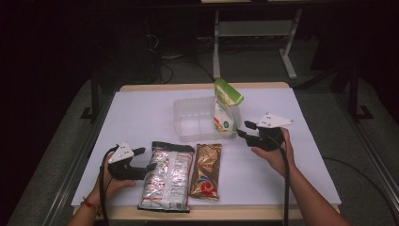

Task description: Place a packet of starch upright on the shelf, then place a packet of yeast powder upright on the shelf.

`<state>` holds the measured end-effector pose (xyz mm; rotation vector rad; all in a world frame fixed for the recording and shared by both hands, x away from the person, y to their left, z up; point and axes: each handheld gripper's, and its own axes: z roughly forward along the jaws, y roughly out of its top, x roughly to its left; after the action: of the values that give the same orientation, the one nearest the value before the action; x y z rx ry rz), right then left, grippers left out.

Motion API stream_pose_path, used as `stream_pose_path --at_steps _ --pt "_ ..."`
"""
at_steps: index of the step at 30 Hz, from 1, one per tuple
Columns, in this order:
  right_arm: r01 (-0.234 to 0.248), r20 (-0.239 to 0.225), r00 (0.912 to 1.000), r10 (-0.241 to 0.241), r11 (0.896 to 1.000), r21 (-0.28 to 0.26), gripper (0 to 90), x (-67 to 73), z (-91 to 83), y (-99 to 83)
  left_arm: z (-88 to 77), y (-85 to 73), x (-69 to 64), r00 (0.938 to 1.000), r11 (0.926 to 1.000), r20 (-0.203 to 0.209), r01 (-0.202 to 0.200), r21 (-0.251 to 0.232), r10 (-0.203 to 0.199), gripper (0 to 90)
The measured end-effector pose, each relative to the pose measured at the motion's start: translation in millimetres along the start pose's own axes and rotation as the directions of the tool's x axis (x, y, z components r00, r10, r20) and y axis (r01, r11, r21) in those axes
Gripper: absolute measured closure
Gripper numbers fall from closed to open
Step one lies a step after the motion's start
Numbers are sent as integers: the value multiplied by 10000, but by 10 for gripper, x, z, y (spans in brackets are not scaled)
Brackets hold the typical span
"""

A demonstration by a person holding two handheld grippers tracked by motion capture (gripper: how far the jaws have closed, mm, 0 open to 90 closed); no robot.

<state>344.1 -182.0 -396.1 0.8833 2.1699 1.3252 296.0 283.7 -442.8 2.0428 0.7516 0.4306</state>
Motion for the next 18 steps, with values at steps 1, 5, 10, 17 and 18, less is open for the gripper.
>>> stream_pose_path --at_steps 1,5,10,17,18 --pt "-62 -130 9999 62 10000 38 496 2 -10 -15 8 2 -7 10000 10000 26 -5 -42 5 226" --pt "-504 -474 9975 520 9982 333 428 19 -36 -104 -13 32 -10 10000 9998 29 9 -188 -8 226" --pt "-903 -1105 9891 970 9939 641 370 81 -25 -183 -43 38 -20 10000 9995 -17 -82 -304 82 223" --pt "-1129 -1999 9704 1358 9861 1218 297 220 217 -191 -65 38 -35 9998 9993 -63 -194 -328 192 222" --pt "-1193 -2249 9631 1477 9837 1348 290 251 270 -187 -71 41 -35 9998 9991 -75 -201 -360 199 222"
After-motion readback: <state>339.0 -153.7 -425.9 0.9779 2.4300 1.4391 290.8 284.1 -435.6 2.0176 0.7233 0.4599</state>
